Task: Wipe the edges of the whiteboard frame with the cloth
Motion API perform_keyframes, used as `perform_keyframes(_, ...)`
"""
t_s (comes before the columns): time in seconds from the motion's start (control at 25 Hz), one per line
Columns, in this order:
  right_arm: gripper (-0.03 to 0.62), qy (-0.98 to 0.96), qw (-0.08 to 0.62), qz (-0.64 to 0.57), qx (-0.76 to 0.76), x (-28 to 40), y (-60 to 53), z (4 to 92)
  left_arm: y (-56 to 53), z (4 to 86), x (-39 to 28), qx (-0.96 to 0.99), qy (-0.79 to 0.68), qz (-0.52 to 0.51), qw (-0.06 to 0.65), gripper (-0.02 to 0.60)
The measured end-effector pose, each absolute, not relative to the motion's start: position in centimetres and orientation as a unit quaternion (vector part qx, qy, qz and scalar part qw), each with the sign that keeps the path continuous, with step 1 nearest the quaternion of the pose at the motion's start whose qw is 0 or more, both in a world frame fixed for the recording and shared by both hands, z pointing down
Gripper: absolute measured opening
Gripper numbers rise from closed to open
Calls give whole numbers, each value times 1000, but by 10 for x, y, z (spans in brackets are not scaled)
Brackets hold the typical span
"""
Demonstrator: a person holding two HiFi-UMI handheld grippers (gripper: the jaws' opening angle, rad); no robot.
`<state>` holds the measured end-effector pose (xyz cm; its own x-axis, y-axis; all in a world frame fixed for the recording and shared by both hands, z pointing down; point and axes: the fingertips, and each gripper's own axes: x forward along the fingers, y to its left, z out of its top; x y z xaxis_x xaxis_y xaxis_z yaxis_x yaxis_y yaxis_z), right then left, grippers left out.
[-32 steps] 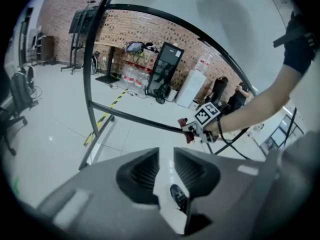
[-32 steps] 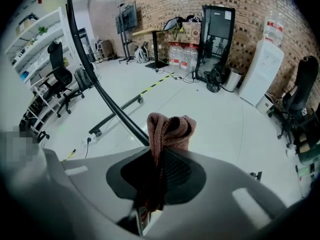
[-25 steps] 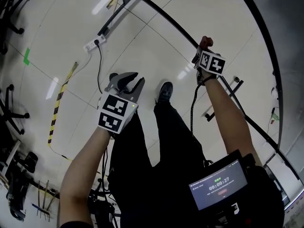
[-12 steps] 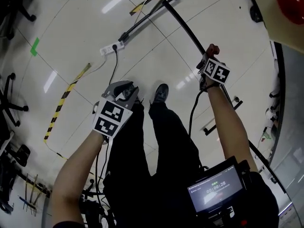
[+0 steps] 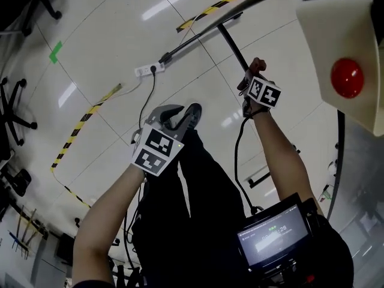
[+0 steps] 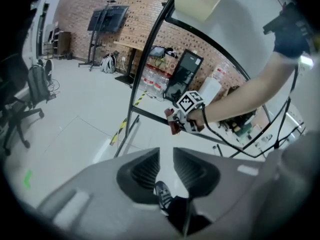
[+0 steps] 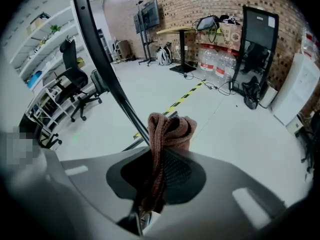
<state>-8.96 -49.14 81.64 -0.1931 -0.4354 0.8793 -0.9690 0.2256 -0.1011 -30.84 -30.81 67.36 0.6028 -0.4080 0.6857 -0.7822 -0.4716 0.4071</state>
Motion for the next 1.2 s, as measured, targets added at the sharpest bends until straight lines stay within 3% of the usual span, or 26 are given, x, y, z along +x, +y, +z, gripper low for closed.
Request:
perform_keyframes(0.24, 57, -710, 376, 347, 485, -129, -520, 816, -335, 658, -314, 808, -404, 219, 368, 83)
perform_keyframes(1.2, 57, -709, 376, 342, 488, -214, -569, 816, -321, 684, -384, 813, -364, 240, 387, 80)
